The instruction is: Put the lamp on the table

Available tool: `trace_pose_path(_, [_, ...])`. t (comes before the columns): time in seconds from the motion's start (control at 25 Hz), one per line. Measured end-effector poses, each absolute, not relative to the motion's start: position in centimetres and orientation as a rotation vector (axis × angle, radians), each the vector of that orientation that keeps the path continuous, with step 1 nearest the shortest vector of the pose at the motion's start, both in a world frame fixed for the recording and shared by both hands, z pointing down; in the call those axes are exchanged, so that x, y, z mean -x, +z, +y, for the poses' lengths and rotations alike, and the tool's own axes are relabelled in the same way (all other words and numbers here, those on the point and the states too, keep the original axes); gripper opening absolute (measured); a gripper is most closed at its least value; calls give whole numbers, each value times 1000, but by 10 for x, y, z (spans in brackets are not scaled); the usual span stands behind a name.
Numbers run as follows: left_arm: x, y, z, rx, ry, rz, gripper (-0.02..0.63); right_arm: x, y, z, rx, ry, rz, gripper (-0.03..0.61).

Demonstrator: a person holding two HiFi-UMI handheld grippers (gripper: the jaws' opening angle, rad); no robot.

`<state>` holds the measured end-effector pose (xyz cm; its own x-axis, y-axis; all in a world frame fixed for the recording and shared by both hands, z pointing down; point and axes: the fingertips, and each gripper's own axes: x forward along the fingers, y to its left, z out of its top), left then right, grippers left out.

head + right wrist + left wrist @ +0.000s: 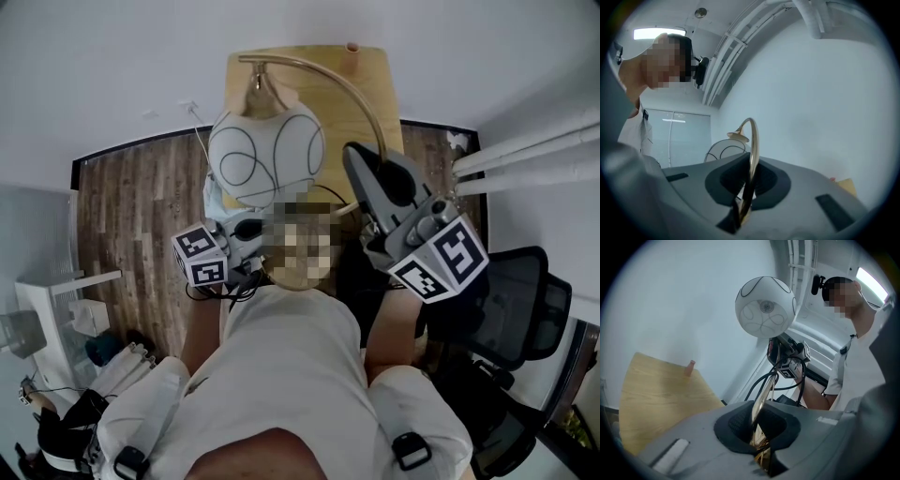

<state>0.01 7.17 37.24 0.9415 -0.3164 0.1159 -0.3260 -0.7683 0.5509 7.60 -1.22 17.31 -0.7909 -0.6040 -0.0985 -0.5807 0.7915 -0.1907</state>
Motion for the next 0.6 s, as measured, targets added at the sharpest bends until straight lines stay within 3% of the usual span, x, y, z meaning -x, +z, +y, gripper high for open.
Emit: trace_pose_path(0.6, [-7,412,-17,-2511,54,-474,11,-85,211,-96,893,-281,2817,2])
